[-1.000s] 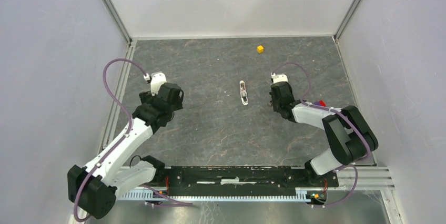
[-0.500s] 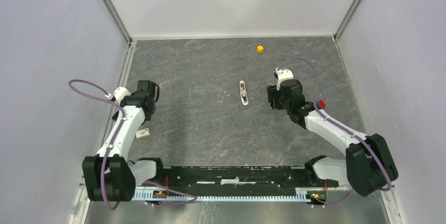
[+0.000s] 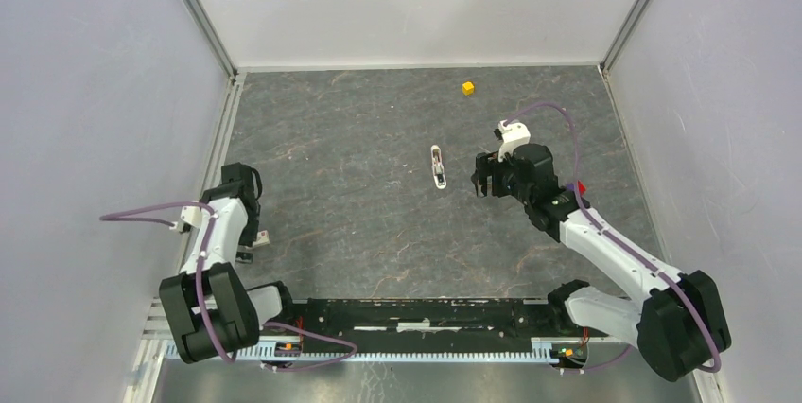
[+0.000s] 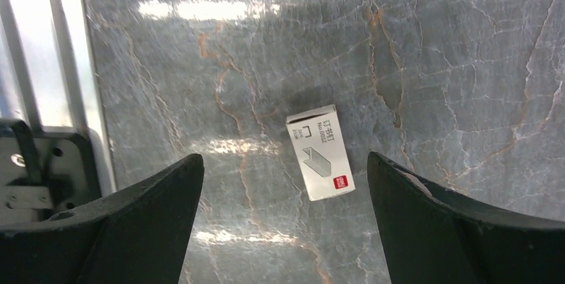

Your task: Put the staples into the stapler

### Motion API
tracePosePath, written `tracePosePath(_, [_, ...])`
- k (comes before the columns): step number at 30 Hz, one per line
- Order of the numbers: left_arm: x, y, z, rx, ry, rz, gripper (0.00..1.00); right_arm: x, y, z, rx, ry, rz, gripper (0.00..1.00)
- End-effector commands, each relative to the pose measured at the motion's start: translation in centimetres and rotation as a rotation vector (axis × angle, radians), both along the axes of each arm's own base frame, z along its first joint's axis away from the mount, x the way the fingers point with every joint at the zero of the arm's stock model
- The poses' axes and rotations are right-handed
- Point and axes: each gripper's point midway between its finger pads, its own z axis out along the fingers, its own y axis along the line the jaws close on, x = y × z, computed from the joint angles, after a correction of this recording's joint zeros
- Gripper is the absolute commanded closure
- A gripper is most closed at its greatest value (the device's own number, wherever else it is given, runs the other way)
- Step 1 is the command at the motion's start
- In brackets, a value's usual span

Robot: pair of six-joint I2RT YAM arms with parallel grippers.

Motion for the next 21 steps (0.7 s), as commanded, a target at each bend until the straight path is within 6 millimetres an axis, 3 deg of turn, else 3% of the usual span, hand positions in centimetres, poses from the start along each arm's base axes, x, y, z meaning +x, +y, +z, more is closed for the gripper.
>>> tracePosePath(1, [1.7,-0.4,-0.6,-0.054,-0.151,0.182,0.04,0.4,1.2,3.4,0.054,-0.072,0.033,0.20])
tracePosePath(6, [1.4,-0.2,-2.1,-0.060,-0.132,0.243,0.09,0.0,1.0,3.5,0.050,-0.079,0.030,0.20])
tracePosePath(14, [2.3,0.6,-2.9,-0.045,-0.120,0.250,0.11,-0.2,1.3,4.1,0.074,-0.092,0.045,0.19])
tracePosePath(21, [2.7,0.8,-3.5,-0.049,-0.070,0.242,0.19,-0.4,1.8,4.4,0.094,-0.097,0.065,0.19])
